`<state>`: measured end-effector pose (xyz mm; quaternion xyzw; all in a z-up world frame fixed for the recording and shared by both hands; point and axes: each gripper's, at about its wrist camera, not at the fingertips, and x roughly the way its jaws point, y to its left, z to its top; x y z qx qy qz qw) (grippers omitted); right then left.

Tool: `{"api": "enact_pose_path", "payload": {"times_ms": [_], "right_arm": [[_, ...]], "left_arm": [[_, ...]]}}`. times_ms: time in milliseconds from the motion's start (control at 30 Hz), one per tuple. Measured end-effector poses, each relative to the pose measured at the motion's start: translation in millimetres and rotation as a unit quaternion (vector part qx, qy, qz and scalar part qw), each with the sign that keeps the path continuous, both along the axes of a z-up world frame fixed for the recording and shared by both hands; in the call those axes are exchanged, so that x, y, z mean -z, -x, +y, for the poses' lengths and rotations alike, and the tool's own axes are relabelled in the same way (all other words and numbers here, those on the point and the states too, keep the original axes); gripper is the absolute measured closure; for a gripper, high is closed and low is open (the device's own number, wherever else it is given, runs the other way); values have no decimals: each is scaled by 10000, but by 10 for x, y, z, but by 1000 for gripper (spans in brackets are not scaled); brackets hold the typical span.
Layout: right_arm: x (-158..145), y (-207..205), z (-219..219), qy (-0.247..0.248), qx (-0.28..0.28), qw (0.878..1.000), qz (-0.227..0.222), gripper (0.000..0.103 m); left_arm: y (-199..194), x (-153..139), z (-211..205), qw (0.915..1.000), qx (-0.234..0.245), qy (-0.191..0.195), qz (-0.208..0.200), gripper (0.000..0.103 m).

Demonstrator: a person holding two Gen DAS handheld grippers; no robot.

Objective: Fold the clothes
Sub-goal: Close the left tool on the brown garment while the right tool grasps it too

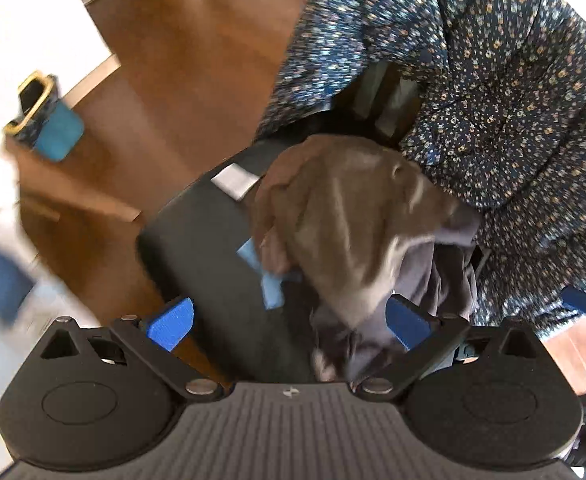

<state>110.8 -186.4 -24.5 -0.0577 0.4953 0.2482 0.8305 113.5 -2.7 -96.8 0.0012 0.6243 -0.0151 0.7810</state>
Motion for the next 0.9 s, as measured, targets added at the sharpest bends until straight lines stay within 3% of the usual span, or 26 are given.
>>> {"api": "enact_pose_path", "payload": {"times_ms": [333, 533, 800, 867, 900], "right_arm": [[860, -379, 73, 333, 95, 9991, 247, 0], [1184, -541, 152, 283, 137, 9985, 456, 0], [1522, -662, 313, 207, 63, 9960, 865, 0], [1550, -669, 359, 241, 28, 9955, 919, 0], [1540, -654, 389, 316, -48, 9955, 892, 0]], "left_arm": [[-720, 990, -251, 9994, -55, 170, 305, 0], [-953, 1286, -204, 9972, -286, 602, 336, 0], [-983, 1599, -245, 9950, -483, 617, 623, 0], [-975, 1597, -280, 9958, -438, 541, 591, 7], [-968, 1587, -303, 9963, -368, 538, 566, 18]]}}
